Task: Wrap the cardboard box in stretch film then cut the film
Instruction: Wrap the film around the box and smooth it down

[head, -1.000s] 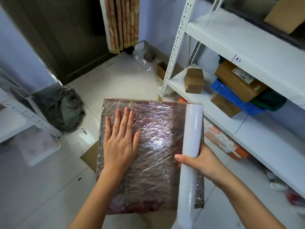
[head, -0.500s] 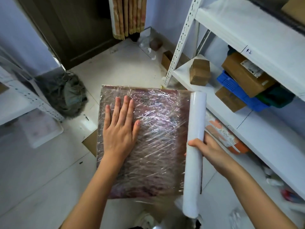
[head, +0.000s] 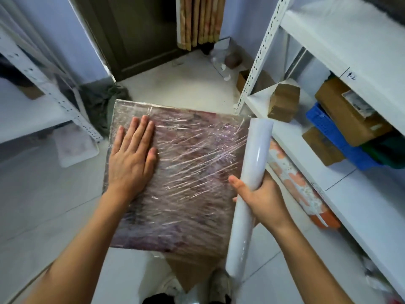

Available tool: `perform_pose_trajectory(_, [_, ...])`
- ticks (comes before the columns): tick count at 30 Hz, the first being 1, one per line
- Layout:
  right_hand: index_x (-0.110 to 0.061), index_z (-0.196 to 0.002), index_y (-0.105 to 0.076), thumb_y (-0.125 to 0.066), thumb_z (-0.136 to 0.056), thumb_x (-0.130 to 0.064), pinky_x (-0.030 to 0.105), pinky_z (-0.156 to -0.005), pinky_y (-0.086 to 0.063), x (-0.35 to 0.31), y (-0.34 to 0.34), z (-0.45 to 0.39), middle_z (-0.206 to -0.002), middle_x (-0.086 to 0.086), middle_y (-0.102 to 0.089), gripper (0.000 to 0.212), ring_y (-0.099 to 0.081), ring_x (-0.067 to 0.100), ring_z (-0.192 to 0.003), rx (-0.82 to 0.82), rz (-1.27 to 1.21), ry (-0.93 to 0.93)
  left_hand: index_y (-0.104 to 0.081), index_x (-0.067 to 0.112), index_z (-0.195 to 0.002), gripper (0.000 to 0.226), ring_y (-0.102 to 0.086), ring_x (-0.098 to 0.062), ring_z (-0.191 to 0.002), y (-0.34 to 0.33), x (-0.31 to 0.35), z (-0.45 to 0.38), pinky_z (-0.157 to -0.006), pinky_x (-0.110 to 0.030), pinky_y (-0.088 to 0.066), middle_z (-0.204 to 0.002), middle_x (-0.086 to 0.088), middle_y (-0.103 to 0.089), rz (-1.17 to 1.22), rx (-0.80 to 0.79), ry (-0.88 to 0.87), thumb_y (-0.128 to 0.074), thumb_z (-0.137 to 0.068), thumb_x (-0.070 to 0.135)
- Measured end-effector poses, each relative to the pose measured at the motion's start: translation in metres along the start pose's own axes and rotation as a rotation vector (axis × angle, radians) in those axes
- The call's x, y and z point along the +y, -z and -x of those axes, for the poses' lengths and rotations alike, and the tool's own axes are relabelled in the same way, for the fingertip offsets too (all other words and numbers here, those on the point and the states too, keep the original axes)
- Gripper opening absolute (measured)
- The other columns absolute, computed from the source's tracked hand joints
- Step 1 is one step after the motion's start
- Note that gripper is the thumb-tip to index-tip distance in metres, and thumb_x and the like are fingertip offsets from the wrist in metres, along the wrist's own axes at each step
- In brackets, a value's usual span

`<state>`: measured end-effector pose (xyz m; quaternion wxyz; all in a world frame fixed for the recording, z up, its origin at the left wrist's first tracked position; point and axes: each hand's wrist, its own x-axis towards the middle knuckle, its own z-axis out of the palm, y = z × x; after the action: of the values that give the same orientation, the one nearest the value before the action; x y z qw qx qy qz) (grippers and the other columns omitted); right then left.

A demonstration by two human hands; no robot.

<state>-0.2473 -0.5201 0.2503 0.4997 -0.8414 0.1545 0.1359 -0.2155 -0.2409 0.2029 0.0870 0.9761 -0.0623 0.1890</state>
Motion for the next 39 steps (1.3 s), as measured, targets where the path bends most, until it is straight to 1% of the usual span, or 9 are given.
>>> perform_pose_trajectory(10, [-0.02, -0.101, -0.048, -0.063, -0.083, -0.038, 0.021, -0.064, -0.046, 0.022, 0.012, -0.003, -0.086, -0.011, -0.055, 0.029, -0.059, 0.007, -0.08, 0.02, 0.005, 0.107, -0.024, 0.009, -0.148, 0.062, -0.013, -0.021, -0.145, 0.009, 0.017, 0.027, -0.118, -0.044, -0.01, -0.155, -0.007, -0.02, -0.026, -0.024, 0.103, -0.026, -0.097, 0.043])
perform_pose_trajectory(14, [-0.016, -0.104, -0.048, -0.062, -0.085, -0.033, 0.015, -0.059, -0.041, 0.034, 0.01, -0.004, -0.087, -0.005, -0.056, 0.028, -0.056, 0.001, -0.077, 0.013, 0.008, 0.115, -0.028, 0.008, -0.147, 0.061, -0.016, -0.023, -0.145, 0.009, 0.018, 0.033, -0.117, -0.047, -0.014, -0.154, -0.009, -0.023, -0.049, -0.01, 0.087, -0.03, -0.096, 0.042])
perform_pose_trajectory(19, [-0.016, -0.102, -0.049, -0.064, -0.081, -0.037, 0.018, -0.061, -0.045, 0.039, 0.008, 0.004, -0.09, 0.001, -0.058, 0.033, -0.057, 0.001, -0.078, 0.069, 0.035, 0.165, -0.03, 0.008, -0.146, 0.059, -0.017, -0.025, -0.144, 0.01, 0.018, 0.043, -0.117, -0.048, -0.015, -0.154, -0.011, -0.025, -0.058, 0.012, 0.078, -0.033, -0.096, 0.04])
perform_pose_trajectory(21, [-0.02, -0.102, -0.047, -0.064, -0.073, -0.053, 0.03, -0.066, -0.053, 0.04, 0.011, 0.008, -0.09, 0.001, -0.059, 0.047, -0.06, 0.008, -0.076, 0.131, 0.072, 0.213, -0.03, 0.008, -0.146, 0.059, -0.018, -0.025, -0.144, 0.009, 0.019, 0.045, -0.117, -0.048, -0.014, -0.154, -0.011, -0.025, -0.051, 0.013, 0.076, -0.033, -0.096, 0.04])
perform_pose_trajectory(24, [-0.036, -0.097, -0.04, -0.06, -0.06, -0.076, 0.047, -0.069, -0.057, 0.04, 0.017, 0.009, -0.091, -0.004, -0.061, 0.058, -0.067, 0.026, -0.078, 0.191, 0.114, 0.251, -0.029, 0.01, -0.147, 0.059, -0.016, -0.024, -0.145, 0.009, 0.018, 0.044, -0.118, -0.047, -0.013, -0.155, -0.009, -0.024, -0.048, 0.001, 0.082, -0.031, -0.097, 0.041])
perform_pose_trajectory(28, [-0.035, -0.102, -0.04, -0.064, -0.053, -0.077, 0.048, -0.071, -0.057, 0.039, 0.017, 0.006, -0.092, -0.016, -0.055, 0.069, -0.065, 0.022, -0.084, 0.216, 0.054, 0.227, -0.03, 0.01, -0.147, 0.059, -0.017, -0.024, -0.145, 0.009, 0.017, 0.043, -0.118, -0.047, -0.013, -0.154, -0.009, -0.024, -0.039, 0.004, 0.083, -0.031, -0.097, 0.041])
perform_pose_trajectory(31, [-0.025, -0.106, -0.04, -0.065, -0.063, -0.067, 0.042, -0.074, -0.053, 0.04, 0.016, 0.004, -0.088, -0.018, -0.052, 0.065, -0.059, 0.016, -0.081, 0.234, 0.045, 0.217, -0.03, 0.01, -0.147, 0.059, -0.018, -0.024, -0.144, 0.008, 0.019, 0.046, -0.118, -0.047, -0.014, -0.154, -0.009, -0.025, -0.048, 0.016, 0.089, -0.031, -0.097, 0.041])
perform_pose_trajectory(36, [-0.014, -0.096, -0.046, -0.036, -0.088, -0.055, 0.043, -0.077, -0.046, 0.052, 0.01, -0.009, -0.076, -0.006, -0.051, 0.044, -0.057, 0.03, -0.083, 0.25, 0.096, 0.107, -0.028, 0.01, -0.147, 0.06, -0.016, -0.023, -0.145, 0.01, 0.022, 0.052, -0.118, -0.046, -0.012, -0.155, -0.008, -0.023, -0.051, 0.018, 0.109, -0.031, -0.096, 0.041])
perform_pose_trajectory(39, [-0.007, -0.089, -0.05, -0.03, -0.092, -0.055, 0.04, -0.073, -0.041, 0.062, 0.001, -0.016, -0.076, 0.008, -0.055, 0.052, -0.058, 0.036, -0.085, 0.279, 0.185, 0.068, -0.028, 0.011, -0.147, 0.061, -0.016, -0.023, -0.145, 0.012, 0.023, 0.058, -0.118, -0.046, -0.012, -0.155, -0.008, -0.023, -0.04, 0.012, 0.106, -0.032, -0.095, 0.042])
